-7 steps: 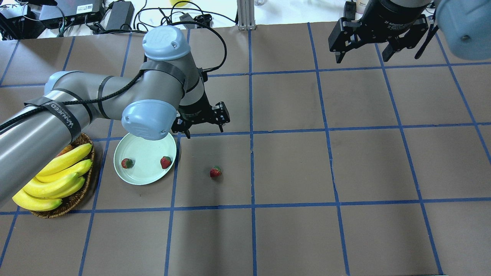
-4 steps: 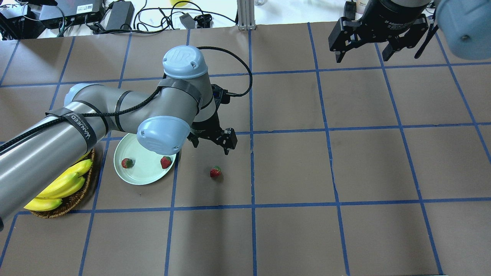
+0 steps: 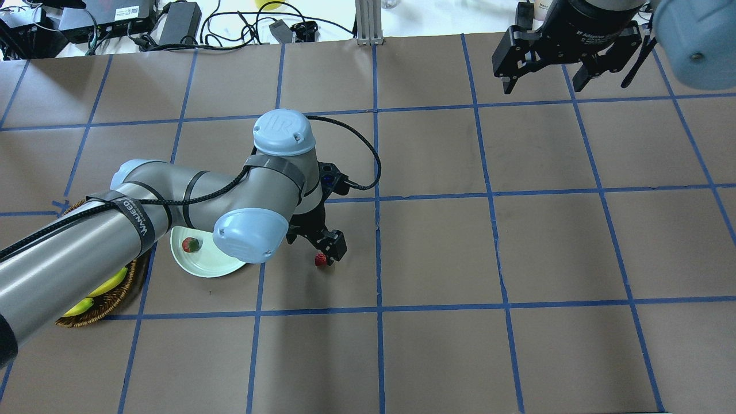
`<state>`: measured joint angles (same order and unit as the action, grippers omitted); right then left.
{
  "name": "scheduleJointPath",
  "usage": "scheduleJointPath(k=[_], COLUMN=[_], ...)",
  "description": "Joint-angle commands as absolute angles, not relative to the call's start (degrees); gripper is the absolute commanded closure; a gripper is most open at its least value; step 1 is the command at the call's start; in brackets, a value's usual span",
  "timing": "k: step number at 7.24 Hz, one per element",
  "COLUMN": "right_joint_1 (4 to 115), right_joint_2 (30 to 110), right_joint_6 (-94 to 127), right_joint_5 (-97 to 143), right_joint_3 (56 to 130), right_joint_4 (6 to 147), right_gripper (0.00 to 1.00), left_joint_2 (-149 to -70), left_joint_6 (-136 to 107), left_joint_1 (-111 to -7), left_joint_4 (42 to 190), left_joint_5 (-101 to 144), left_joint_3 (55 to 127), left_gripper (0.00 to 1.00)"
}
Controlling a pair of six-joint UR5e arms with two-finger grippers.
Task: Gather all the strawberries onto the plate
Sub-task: 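Grasp the last strawberry with the left gripper and drop it into the plate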
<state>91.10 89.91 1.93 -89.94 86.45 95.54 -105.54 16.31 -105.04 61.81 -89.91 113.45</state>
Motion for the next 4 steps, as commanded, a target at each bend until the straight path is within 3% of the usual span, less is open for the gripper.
scheduleJointPath(k=[1, 3, 4], right_joint_1=[91.1, 91.1, 91.1], right_joint_2=[89.9, 89.9, 90.0], right_joint_6=[1.9, 1.9, 1.9], right_joint_5=[-90.0, -89.9, -90.0], right_joint_3=[86.6, 86.6, 86.6], right_joint_4=[95.4, 95.5, 95.3], right_gripper=[0.00, 0.00, 0.00], left_joint_2=[-108.1, -109.1, -109.2], left_joint_6=[16.8, 17.0, 16.9], left_joint_1=[-105.1, -105.3, -105.4], left_joint_4=[55.6, 55.3, 55.4], left_joint_5=[-88.9, -87.4, -87.2], left_joint_3=[115.5, 115.7, 116.1], left_gripper=[0.00, 0.02, 0.21])
